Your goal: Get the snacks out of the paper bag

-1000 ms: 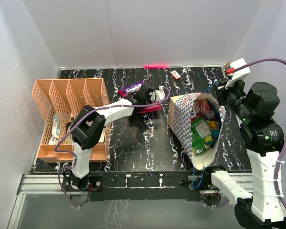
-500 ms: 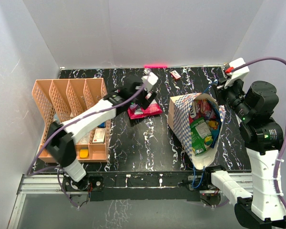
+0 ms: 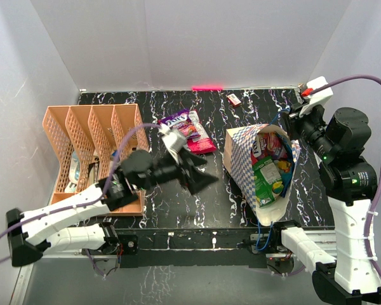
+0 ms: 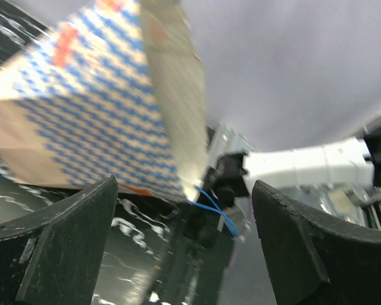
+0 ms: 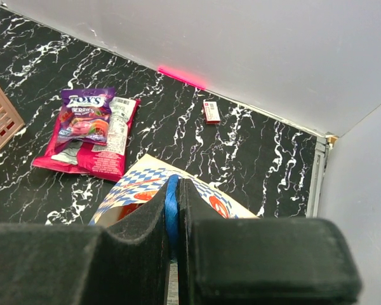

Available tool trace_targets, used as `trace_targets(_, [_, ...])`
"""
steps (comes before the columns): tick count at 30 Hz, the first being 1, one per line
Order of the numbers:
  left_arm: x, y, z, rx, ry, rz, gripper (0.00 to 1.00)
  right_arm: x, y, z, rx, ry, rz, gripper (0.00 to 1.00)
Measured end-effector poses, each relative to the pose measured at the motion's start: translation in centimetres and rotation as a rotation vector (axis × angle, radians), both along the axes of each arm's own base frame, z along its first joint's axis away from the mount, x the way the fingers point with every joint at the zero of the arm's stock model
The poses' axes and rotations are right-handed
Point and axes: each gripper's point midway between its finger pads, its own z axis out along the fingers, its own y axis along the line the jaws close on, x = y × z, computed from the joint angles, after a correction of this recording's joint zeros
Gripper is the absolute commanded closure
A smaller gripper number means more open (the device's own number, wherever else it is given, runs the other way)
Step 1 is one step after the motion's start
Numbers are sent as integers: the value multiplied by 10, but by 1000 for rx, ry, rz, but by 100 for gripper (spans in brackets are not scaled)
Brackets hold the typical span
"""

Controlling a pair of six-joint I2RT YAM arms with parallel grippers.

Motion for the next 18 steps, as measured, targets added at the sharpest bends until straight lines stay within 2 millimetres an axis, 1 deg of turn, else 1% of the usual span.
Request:
trace_targets(1, [-13,-13,-11,38,-9,-22,28,1,1,-1,5,5,2,92])
trace_targets(3, [-30,-40,-29,112,-51,-39,35,4,2,-3,19,20,2,92])
trace_targets(6, [-41,-78,-49,194,-131,-25,40,9,3,-2,41,34,-3,92])
trace_targets(7, [-41,-88,-57,221,-159,-14,43,10,3,-1,46,35,-4,92])
trace_targets(9, [-36,-112,-68,263,-205,20,60,12,4,2,56,38,-7,92])
trace_targets(10, [-31,-123,-73,281,-225,40,62,13,4,2,62,41,-8,92])
trace_targets(12, [-20,-144,-82,315,-264,78,65,13,4,1,69,48,-9,92])
trace_targets(14, [-11,-161,-93,348,-303,110,67,13,5,2,71,49,-10,92])
trace_targets(16, [-2,-172,-106,385,-344,142,67,12,4,2,74,51,-11,92])
trace_targets(18, [7,-179,-119,420,-386,168,69,11,4,3,77,54,-14,92])
